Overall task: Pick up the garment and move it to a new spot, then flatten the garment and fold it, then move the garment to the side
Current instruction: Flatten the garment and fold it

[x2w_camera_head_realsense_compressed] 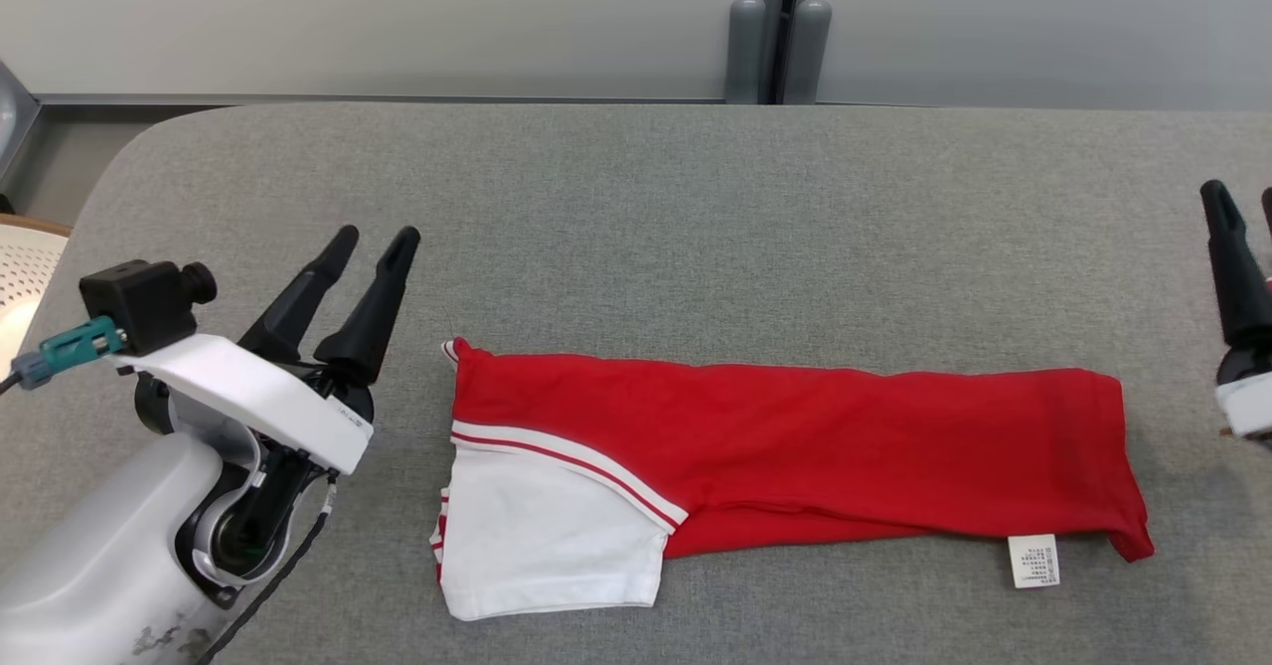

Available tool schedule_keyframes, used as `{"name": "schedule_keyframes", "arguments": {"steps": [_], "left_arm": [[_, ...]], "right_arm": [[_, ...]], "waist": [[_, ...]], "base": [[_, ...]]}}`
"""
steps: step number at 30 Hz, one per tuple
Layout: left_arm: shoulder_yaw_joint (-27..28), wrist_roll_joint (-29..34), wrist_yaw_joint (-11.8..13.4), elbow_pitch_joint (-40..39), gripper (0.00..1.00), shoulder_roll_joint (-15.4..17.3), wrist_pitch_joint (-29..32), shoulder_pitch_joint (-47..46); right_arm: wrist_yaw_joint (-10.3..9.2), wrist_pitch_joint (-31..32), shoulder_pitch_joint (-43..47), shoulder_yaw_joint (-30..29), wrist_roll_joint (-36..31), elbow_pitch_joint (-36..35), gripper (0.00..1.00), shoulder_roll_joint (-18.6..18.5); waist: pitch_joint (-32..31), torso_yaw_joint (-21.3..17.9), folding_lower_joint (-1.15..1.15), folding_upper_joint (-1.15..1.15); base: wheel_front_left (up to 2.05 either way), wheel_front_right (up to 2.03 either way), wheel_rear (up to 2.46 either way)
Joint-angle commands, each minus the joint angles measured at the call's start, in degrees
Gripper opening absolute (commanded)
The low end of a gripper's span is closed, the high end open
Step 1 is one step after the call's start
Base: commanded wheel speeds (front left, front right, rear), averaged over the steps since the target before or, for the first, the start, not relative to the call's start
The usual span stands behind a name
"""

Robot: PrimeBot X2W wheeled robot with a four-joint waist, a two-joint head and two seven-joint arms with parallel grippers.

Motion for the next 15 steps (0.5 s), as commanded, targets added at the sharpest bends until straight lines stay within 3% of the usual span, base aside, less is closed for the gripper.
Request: {"name": "schedule_keyframes", "arguments": {"steps": [1,3,6,15], "left_arm": [[1.57,0.72,0.18,0.59,1.00,-0.89,-0.73,1.29],[5.73,1.54,0.31,1.31,1.00,-3.42,-1.42,3.01],[16.95,5.73,-0.89,1.59,1.00,-9.39,-1.46,7.60],[37.67,35.66,-2.91,1.72,1.00,-25.98,-1.50,20.24]], "right_arm": [[0.00,-0.06,1.97,-2.10,-2.45,-1.13,1.00,1.66],[0.00,-0.06,4.79,-6.39,-7.11,-3.17,1.00,5.10],[0.00,-0.07,8.67,-11.37,-12.89,-6.07,1.00,9.80],[0.00,-0.07,15.31,-15.47,-26.60,-7.70,1.00,18.41]], "waist": [[-0.13,-0.06,0.00,0.00],[-0.24,-0.07,0.00,0.00],[-0.28,0.06,0.00,0.00],[-0.51,0.17,0.00,0.00]], "base": [[0.00,0.00,0.00],[0.00,0.00,0.00],[0.00,0.00,0.00],[0.00,0.00,0.00]]}}
